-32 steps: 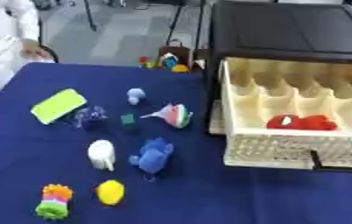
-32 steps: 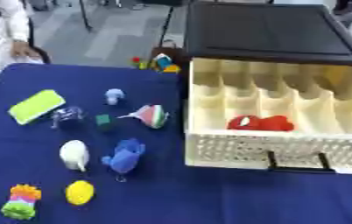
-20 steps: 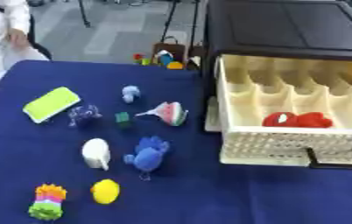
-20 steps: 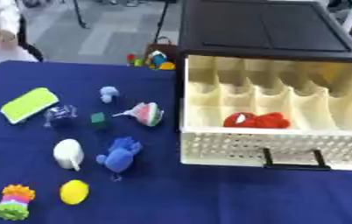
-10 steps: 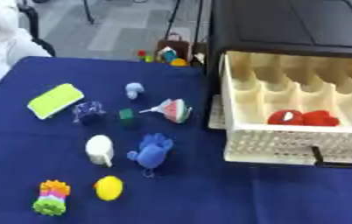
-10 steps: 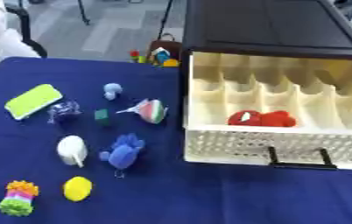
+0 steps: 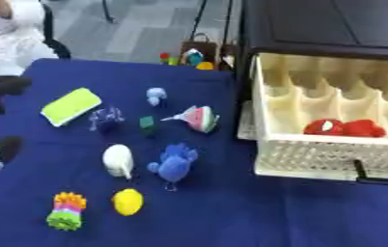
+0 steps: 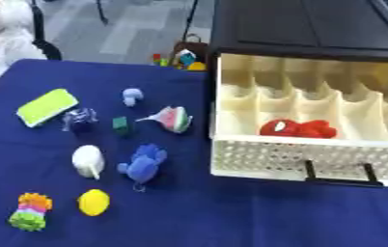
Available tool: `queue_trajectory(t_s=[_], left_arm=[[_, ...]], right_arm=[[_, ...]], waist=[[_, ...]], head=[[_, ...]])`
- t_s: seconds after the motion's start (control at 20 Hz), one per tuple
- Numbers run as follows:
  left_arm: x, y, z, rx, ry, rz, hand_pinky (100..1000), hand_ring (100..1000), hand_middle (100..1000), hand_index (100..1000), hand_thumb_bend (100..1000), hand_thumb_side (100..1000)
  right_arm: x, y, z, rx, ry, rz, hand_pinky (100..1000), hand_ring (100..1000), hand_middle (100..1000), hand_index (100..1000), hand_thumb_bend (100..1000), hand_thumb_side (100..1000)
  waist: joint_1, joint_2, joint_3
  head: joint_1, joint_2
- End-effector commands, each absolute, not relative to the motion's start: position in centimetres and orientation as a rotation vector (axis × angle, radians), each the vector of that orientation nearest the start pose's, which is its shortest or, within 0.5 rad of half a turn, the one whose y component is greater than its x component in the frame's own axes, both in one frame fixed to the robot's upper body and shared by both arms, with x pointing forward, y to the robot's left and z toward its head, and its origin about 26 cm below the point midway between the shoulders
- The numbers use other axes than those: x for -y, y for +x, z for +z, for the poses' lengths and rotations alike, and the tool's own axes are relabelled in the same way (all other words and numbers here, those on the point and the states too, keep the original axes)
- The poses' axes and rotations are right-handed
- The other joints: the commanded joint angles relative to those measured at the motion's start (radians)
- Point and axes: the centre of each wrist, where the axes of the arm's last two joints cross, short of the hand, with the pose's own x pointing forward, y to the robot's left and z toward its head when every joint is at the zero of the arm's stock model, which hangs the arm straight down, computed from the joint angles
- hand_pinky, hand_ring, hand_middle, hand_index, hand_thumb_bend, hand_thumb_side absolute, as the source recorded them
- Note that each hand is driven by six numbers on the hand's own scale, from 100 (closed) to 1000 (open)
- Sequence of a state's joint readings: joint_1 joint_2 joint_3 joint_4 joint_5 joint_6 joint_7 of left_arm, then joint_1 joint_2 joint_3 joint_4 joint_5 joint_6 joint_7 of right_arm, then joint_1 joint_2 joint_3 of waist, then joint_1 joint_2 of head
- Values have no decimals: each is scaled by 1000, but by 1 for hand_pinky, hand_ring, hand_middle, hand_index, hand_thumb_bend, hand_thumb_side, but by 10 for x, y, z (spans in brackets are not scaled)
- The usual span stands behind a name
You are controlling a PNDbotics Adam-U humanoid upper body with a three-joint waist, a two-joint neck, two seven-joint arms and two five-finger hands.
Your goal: Pick up objects from table and place into drawer.
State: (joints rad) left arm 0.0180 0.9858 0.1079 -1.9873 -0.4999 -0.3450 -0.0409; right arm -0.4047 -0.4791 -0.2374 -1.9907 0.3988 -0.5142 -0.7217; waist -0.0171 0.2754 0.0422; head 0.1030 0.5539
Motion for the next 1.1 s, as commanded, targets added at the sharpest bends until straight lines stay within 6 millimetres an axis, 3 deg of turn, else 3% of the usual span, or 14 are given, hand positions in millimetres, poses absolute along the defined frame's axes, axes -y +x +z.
queue_trajectory(t_s=[0.05, 0.25, 0.45, 0.5, 0.75, 1.1], left_arm=[[-383, 254, 227, 1742, 1036, -1696, 675, 861, 897, 1000, 501, 1000], [-380, 251, 210, 1586, 1013, -1760, 691, 870, 899, 1000, 537, 974], [-375, 251, 201, 1485, 991, -1806, 690, 864, 872, 1000, 419, 815], [-375, 251, 200, 1467, 974, -1809, 693, 866, 874, 1000, 439, 803], [-372, 251, 199, 1357, 932, -1834, 723, 857, 851, 1000, 629, 852], [-370, 255, 210, 1240, 895, -1868, 714, 844, 837, 952, 639, 860]], right_arm=[[330, 293, 278, -2824, 903, 202, 703, 756, 660, 773, 100, 1000], [330, 293, 277, -2827, 908, 199, 704, 756, 657, 773, 100, 1000], [330, 293, 275, -2835, 918, 197, 705, 756, 655, 773, 100, 1000], [330, 293, 274, -2837, 921, 196, 705, 756, 654, 773, 100, 1000], [330, 293, 272, -2844, 929, 197, 706, 757, 652, 771, 100, 1000], [330, 293, 270, -2851, 941, 203, 707, 758, 649, 771, 100, 1000]], waist=[[4, -19, -1], [2, -17, -4], [0, -13, -5], [0, -13, -5], [0, -11, -8], [4, -9, -11]], head=[[4, 9], [5, 5], [8, 0], [9, -1], [16, -4], [20, -9]])
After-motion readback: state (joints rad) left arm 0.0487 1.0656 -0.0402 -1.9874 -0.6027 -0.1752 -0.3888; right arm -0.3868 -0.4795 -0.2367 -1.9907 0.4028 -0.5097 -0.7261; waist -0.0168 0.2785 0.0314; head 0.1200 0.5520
